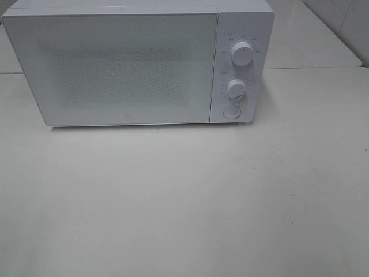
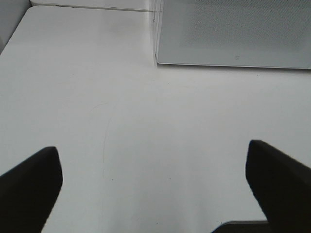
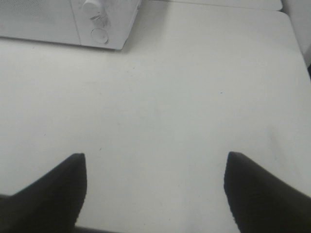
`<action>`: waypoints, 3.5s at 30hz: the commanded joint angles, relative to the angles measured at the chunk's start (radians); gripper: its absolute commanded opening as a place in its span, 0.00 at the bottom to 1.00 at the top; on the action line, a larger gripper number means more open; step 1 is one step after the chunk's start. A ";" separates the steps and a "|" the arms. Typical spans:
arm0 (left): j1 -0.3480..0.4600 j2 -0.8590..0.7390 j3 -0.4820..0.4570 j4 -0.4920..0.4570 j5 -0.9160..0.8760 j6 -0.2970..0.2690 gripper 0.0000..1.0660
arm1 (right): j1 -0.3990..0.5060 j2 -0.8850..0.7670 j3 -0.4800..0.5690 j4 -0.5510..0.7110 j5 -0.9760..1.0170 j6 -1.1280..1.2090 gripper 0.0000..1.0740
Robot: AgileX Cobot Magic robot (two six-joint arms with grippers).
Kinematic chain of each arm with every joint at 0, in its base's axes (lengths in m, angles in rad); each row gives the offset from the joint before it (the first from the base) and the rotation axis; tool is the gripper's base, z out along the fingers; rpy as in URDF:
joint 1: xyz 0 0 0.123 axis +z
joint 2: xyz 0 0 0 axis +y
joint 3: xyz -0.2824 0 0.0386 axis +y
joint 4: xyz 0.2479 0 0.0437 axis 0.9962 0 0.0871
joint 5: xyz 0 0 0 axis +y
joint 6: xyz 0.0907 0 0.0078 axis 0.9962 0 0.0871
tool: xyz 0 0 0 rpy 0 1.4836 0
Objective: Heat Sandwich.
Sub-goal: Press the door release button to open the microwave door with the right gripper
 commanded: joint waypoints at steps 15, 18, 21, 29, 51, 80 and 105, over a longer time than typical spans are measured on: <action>0.004 -0.017 0.002 0.000 -0.005 0.000 0.91 | -0.125 -0.041 0.034 0.042 -0.080 -0.005 0.71; 0.004 -0.017 0.002 0.000 -0.005 0.000 0.91 | -0.125 -0.041 0.034 0.042 -0.080 -0.005 0.71; 0.004 -0.017 0.002 0.000 -0.005 0.000 0.91 | -0.125 -0.041 0.034 0.042 -0.080 -0.005 0.71; 0.004 -0.017 0.002 0.000 -0.005 0.000 0.91 | -0.125 -0.016 0.008 0.043 -0.126 0.008 0.71; 0.004 -0.017 0.002 0.000 -0.005 0.000 0.91 | -0.122 0.275 0.087 0.045 -0.617 0.036 0.71; 0.004 -0.017 0.002 0.000 -0.005 0.000 0.91 | -0.122 1.083 0.239 0.072 -1.747 0.028 0.71; 0.004 -0.017 0.002 0.000 -0.005 0.000 0.91 | 0.374 1.712 0.236 0.709 -2.279 -0.234 0.71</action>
